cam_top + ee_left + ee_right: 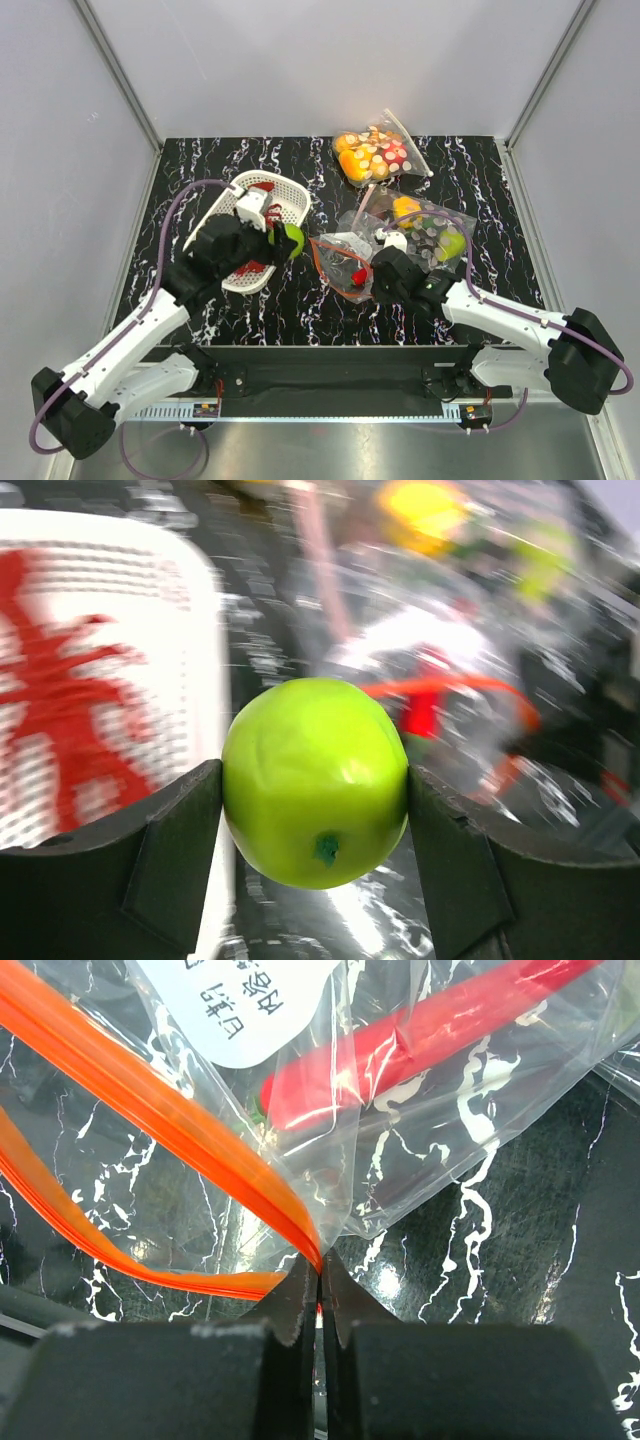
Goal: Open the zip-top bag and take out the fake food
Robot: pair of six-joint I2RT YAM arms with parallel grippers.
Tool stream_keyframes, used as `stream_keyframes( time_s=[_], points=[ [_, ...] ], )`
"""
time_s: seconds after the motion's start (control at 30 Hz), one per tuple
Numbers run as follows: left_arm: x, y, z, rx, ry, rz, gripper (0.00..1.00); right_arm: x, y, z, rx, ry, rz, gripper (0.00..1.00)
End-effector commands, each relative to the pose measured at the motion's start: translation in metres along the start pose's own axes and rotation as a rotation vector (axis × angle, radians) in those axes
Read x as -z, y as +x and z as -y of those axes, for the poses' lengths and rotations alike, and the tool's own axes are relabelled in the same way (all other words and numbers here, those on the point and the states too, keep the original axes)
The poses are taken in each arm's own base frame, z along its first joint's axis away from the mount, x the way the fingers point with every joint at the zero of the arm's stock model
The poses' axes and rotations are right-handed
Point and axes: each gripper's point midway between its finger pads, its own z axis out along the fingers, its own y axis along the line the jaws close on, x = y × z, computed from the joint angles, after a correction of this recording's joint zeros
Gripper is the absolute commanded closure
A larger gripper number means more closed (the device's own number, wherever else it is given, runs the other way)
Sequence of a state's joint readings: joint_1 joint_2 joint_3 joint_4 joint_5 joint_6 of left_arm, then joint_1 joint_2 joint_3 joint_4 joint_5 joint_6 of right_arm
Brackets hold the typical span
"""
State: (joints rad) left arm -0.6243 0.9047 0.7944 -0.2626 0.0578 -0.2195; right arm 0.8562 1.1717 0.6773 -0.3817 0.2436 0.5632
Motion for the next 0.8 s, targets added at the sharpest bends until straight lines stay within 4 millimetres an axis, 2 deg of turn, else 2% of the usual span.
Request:
stream_keyframes(
  time_s=[0.0,0.03,0.07,0.13,0.17,0.2,0.27,0.4,0.63,0.73,0.77],
  points=[
    [0.008,-0.045,-0.059,0.058,-0.294,0.085,0.78,0.004,-0.019,-0.008,-0.034,-0.028,0.059,0.98],
    [0.011,-0.044,-0.083,0.089,-0.413,0.086,0.78,0.003,-0.02,-0.009,-0.034,-0.028,0.059,0.98],
    [0.011,-0.032,-0.099,0.1,-0.487,0.04,0.77,0.003,-0.019,-0.009,-0.034,-0.029,0.057,0.98],
    [0.024,-0.019,-0.141,0.144,-0.68,0.023,0.77,0.003,-0.018,-0.01,-0.032,-0.032,0.054,0.98],
    [0.03,-0.01,-0.159,0.171,-0.747,0.008,0.77,0.003,-0.02,-0.01,-0.032,-0.036,0.059,0.98],
    [0.033,0.003,-0.169,0.19,-0.78,-0.01,0.77,0.003,-0.019,-0.011,-0.032,-0.04,0.057,0.98],
    [0.029,0.011,-0.176,0.243,-0.777,-0.002,0.76,0.003,-0.019,-0.011,-0.026,-0.041,0.057,0.98],
    [0.037,0.037,-0.203,0.311,-0.857,-0.025,0.76,0.003,-0.02,-0.011,-0.01,-0.037,0.056,0.98],
    [0.03,0.048,-0.211,0.329,-0.857,-0.054,0.75,0.001,-0.023,-0.015,-0.008,-0.047,0.055,0.98],
    [0.029,0.051,-0.212,0.334,-0.861,-0.067,0.7,0.001,-0.022,-0.016,-0.008,-0.051,0.052,0.98],
    [0.028,0.051,-0.213,0.337,-0.865,-0.07,0.54,0.001,-0.022,-0.016,-0.004,-0.05,0.049,0.98]
  ],
)
